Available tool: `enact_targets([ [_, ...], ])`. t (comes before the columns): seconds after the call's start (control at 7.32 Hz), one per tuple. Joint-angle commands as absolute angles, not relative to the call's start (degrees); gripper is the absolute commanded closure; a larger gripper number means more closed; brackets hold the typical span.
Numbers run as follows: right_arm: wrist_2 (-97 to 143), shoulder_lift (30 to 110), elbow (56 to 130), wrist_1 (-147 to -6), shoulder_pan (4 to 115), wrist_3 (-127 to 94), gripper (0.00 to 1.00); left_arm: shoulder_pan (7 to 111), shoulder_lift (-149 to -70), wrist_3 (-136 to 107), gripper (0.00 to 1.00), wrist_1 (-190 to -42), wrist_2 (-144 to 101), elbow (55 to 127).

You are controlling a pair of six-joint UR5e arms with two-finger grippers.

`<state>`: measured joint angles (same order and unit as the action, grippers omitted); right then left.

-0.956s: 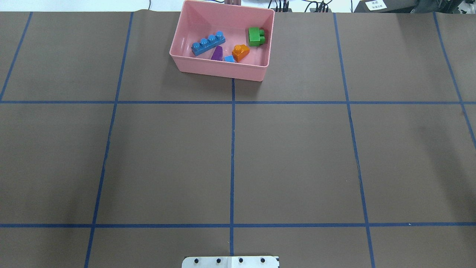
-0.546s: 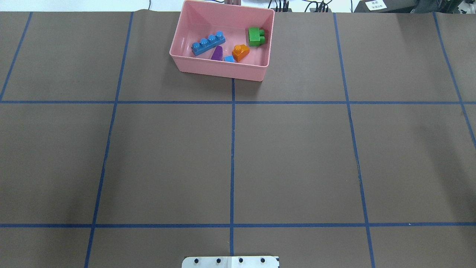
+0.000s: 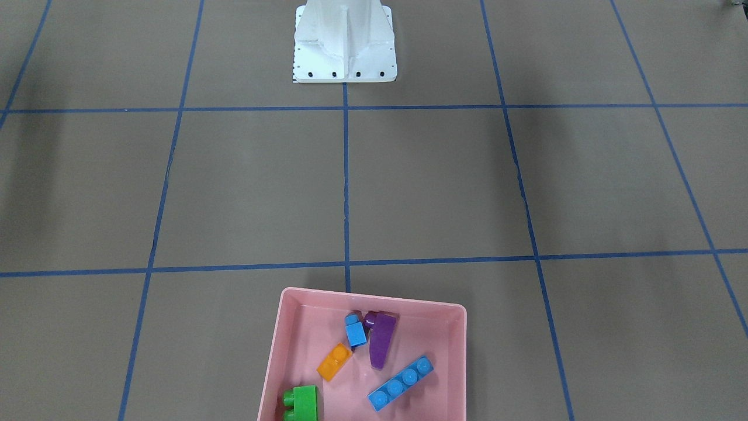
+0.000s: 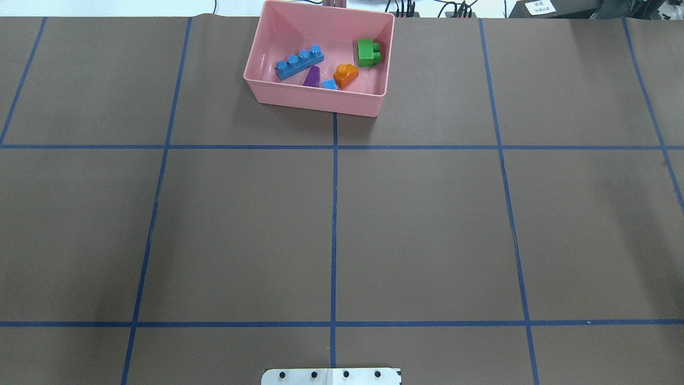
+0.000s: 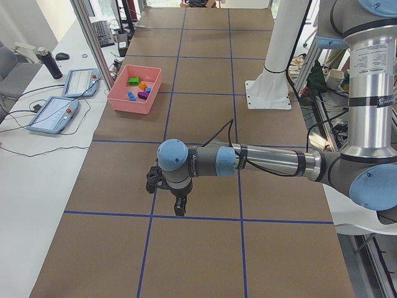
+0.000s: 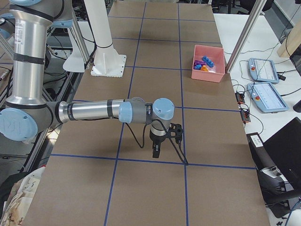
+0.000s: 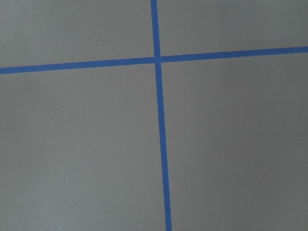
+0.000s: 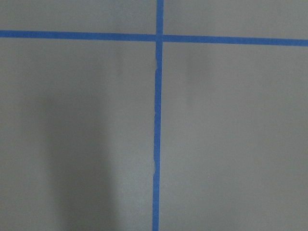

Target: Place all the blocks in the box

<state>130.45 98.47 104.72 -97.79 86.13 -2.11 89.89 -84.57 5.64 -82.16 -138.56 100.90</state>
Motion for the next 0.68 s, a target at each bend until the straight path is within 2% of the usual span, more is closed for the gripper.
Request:
enact_targets([
  [0.0, 130.52, 98.61, 104.77, -97.74, 86.13, -2.11, 0.00, 89.91, -83.94, 5.63, 0.00, -82.18, -139.13, 101.07],
  [0.55, 130.52, 98.97, 104.68, -97.65, 86.13, -2.90, 0.00, 89.74, -84.02, 5.63, 0.00, -82.70, -139.31, 101.25],
])
